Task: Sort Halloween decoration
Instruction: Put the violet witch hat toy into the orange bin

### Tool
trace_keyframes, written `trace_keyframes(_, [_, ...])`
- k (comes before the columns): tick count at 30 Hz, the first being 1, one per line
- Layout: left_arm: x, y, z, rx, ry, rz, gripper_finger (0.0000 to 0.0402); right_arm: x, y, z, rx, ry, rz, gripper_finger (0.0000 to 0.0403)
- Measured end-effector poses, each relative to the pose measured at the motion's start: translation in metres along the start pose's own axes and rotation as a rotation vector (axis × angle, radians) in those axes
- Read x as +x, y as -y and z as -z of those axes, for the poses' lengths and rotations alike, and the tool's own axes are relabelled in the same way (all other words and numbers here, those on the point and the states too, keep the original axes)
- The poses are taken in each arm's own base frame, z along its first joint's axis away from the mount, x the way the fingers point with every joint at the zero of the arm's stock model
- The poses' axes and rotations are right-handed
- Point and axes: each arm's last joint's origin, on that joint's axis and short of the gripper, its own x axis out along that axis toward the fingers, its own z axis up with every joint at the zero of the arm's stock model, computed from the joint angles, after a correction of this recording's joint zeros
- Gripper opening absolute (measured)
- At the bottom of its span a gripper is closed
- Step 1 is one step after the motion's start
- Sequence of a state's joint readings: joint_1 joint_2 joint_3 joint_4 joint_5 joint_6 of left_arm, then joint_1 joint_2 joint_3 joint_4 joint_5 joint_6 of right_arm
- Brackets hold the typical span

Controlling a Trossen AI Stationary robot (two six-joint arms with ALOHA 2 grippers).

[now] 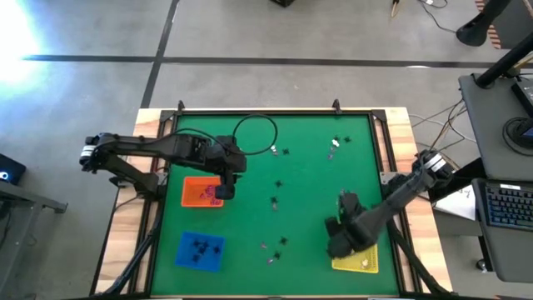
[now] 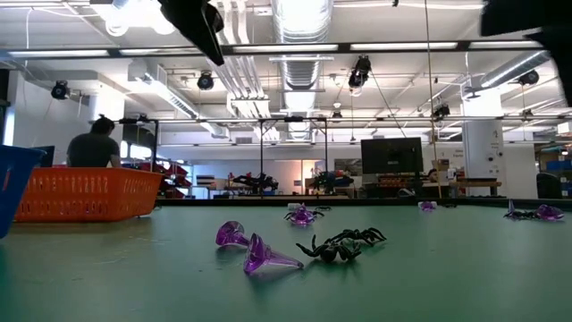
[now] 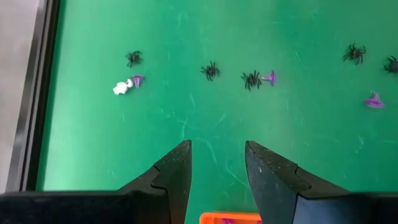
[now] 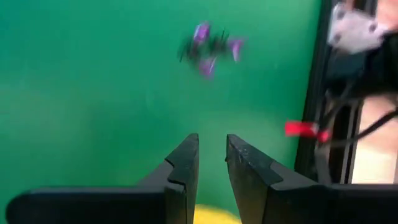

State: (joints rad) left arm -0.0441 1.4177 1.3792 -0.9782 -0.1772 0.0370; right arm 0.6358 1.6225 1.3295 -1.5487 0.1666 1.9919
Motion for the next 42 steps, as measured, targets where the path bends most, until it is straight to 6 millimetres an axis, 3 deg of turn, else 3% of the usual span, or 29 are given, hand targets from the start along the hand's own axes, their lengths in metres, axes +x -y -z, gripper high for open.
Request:
trace_keyframes(9, [-0.017, -0.003, 0.004, -0.031, 0.039, -0.001, 0.0131, 0.019, 0.026, -0.062, 0.048, -0.078, -0.126, 0.0075])
trace_keyframes(16, [-0.022, -0.004, 0.006, -0.033, 0.046, -0.001, 0.0131, 0.054, 0.045, -0.087, 0.179, -0.125, -0.308, 0.0075])
trace_keyframes(28, [-0.022, -0.004, 0.006, -0.032, 0.046, -0.002, 0.0131, 0.102, 0.047, -0.094, 0.218, -0.133, -0.287, 0.0075])
trace_keyframes(42, [-0.022, -0.004, 0.007, -0.029, 0.046, -0.002, 0.0132, 0.133, 0.042, -0.090, 0.242, -0.134, -0.293, 0.0072])
